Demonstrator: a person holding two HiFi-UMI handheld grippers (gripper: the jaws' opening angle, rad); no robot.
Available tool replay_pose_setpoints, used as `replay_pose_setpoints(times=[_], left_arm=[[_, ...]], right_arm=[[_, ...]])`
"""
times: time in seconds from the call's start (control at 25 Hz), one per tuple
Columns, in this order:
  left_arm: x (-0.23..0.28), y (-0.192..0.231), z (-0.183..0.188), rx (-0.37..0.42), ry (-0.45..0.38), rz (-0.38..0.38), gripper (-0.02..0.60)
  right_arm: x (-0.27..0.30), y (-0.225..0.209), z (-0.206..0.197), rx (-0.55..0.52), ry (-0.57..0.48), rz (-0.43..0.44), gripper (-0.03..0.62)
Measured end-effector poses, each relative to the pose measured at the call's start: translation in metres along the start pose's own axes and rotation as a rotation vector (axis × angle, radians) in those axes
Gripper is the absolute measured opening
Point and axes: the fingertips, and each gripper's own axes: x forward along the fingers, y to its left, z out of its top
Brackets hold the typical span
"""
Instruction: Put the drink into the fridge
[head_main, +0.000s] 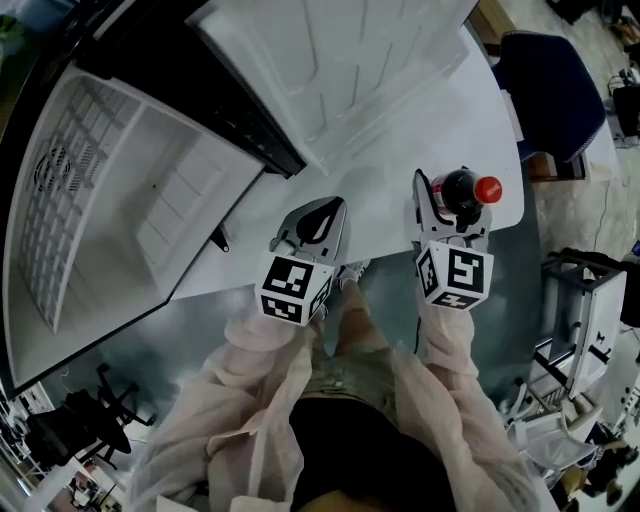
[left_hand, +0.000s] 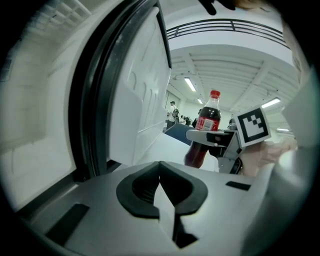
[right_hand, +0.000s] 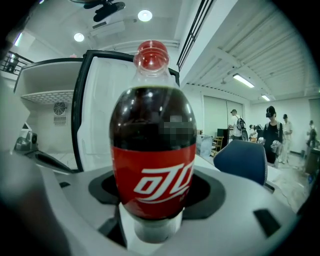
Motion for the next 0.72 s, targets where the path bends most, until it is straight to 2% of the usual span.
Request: replay_pose_setpoints(times=[0.28,0.72], left_arm=[[-0.049,0.027,-0.011,-0.032,-0.034,0.078,0.012],[-0.126,0.072,-0.024,-0.087,-0.089,0.225,0.012]], right_arm=[[-0.016,0.049,0.009,0.008,-0.008,0.069,0.304],[-0.027,0.149,0.019,-0.031,-0.013,0.246,0.304]])
